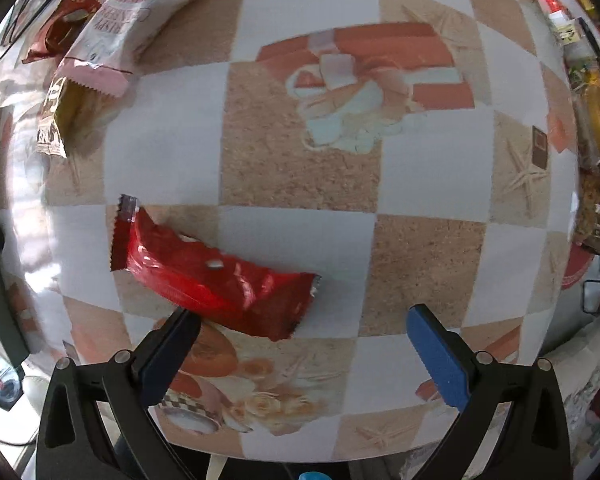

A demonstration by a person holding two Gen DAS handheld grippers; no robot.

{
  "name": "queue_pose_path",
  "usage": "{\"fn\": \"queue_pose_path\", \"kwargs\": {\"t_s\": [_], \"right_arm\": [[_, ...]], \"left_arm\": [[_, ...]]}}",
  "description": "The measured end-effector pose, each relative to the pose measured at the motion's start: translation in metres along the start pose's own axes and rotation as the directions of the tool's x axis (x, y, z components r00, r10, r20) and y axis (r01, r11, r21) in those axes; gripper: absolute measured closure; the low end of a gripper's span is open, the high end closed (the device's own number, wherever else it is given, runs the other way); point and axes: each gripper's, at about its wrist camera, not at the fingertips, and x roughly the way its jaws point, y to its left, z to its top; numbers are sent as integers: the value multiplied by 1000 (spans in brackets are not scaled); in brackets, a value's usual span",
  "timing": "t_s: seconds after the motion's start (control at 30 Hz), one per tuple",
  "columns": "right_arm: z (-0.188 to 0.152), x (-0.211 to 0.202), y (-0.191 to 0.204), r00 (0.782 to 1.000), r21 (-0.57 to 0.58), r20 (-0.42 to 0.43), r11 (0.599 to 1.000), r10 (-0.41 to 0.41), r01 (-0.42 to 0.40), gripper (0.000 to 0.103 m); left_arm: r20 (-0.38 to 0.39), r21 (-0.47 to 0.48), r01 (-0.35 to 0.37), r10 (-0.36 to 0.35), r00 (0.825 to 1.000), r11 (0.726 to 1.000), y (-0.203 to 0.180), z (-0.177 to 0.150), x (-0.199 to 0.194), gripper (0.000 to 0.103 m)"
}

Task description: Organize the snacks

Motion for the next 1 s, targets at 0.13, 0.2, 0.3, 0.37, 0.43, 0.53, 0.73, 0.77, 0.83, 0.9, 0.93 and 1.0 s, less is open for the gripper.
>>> {"fn": "queue_pose_path", "kwargs": {"t_s": [0.13, 0.2, 0.3, 0.37, 0.43, 0.53, 0.73, 0.77, 0.83, 0.9, 0.93, 1.0], "right_arm": [[3, 1, -5, 1000, -23, -8, 1000, 9, -9, 0], [6, 1, -14, 1000, -24, -6, 1000, 10, -10, 0], [13, -2, -15, 1000, -27, -1, 1000, 10, -10, 0], [13, -2, -17, 1000, -30, 4, 1000, 10, -9, 0], [8, 2, -18, 1000, -31, 6, 999, 9, -9, 0], [6, 1, -13, 1000, -33, 3, 999, 8, -8, 0], [6, 1, -11, 1000, -32, 0, 999, 6, -6, 0], [9, 1, -11, 1000, -32, 0, 999, 6, -6, 0], [8, 1, -12, 1000, -32, 1, 999, 6, -6, 0], [6, 1, -13, 1000, -32, 5, 999, 6, -6, 0], [7, 1, -12, 1000, -32, 6, 999, 6, -6, 0], [6, 0, -10, 1000, -33, 15, 999, 3, -2, 0]], "left_arm": [[-6, 15, -1, 2, 1000, 1000, -23, 31, 14, 23], [-12, 16, -6, 6, 1000, 1000, -35, 47, 21, 23], [-20, 5, 5, -5, 1000, 1000, -43, 66, 29, 23], [-25, 1, 3, -3, 1000, 1000, -46, 76, 34, 23], [-22, -6, -12, 12, 1000, 1000, -50, 83, 36, 23], [-36, -34, 2, -3, 999, 999, -49, 93, 41, 35], [-22, -11, 16, -16, 1000, 1000, -45, 92, 38, 75], [0, -25, 42, -43, 999, 999, -38, 83, 38, 75], [-1, -38, 40, -40, 999, 998, -29, 67, 38, 75], [-8, -40, 39, -39, 999, 998, -23, 51, 40, 75], [-16, -37, 36, -37, 999, 999, -20, 40, 40, 75], [-30, -35, 33, -34, 999, 999, -12, 18, 42, 75]]}}
